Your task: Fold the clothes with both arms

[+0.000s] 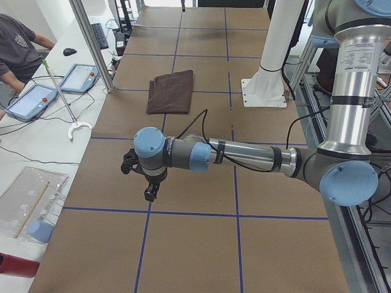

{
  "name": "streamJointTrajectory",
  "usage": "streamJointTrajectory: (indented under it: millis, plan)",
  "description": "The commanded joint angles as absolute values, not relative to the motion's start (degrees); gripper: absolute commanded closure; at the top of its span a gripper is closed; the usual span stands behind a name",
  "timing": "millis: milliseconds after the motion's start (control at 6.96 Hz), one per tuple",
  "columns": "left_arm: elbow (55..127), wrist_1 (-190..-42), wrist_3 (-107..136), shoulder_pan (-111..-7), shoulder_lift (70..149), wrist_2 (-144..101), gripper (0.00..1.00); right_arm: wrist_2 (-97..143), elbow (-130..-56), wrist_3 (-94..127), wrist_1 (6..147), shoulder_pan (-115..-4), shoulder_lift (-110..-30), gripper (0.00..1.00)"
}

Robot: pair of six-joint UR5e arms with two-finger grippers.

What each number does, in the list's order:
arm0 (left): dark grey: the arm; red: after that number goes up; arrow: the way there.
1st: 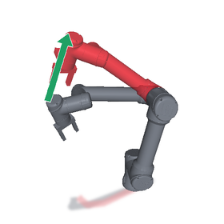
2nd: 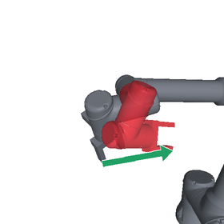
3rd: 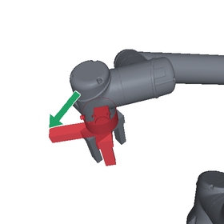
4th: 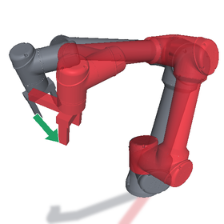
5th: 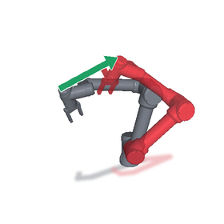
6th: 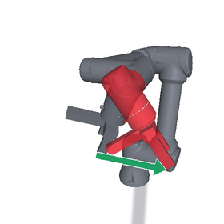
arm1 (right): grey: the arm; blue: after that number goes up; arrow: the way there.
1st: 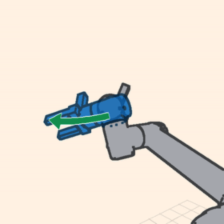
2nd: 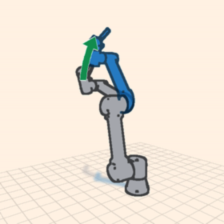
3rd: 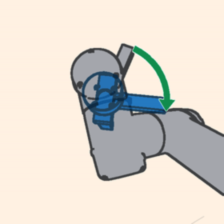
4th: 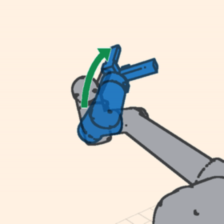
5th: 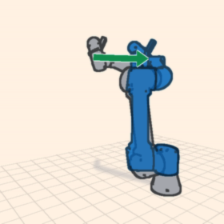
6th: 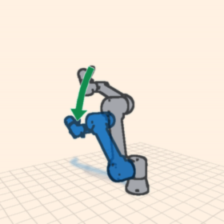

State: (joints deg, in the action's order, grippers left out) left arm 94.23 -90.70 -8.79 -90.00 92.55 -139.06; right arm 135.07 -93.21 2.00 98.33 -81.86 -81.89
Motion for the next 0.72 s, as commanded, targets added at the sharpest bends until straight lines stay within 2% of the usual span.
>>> streamJointTrajectory:
  millis: [0,431,575]
  plan:
    - [94.6,-91.1,-8.7,-90.1,92.3,-139.2,0.00,135.3,-93.5,2.0,97.9,-81.8,-82.9,0.00]
    - [93.1,-91.5,-9.0,-89.9,93.0,-138.6,0.00,135.8,-94.3,2.5,97.9,-81.6,-81.7,0.00]
    - [88.0,-96.5,-8.9,-89.9,93.2,-138.9,0.00,135.9,-95.1,2.5,97.7,-81.7,-81.6,0.00]
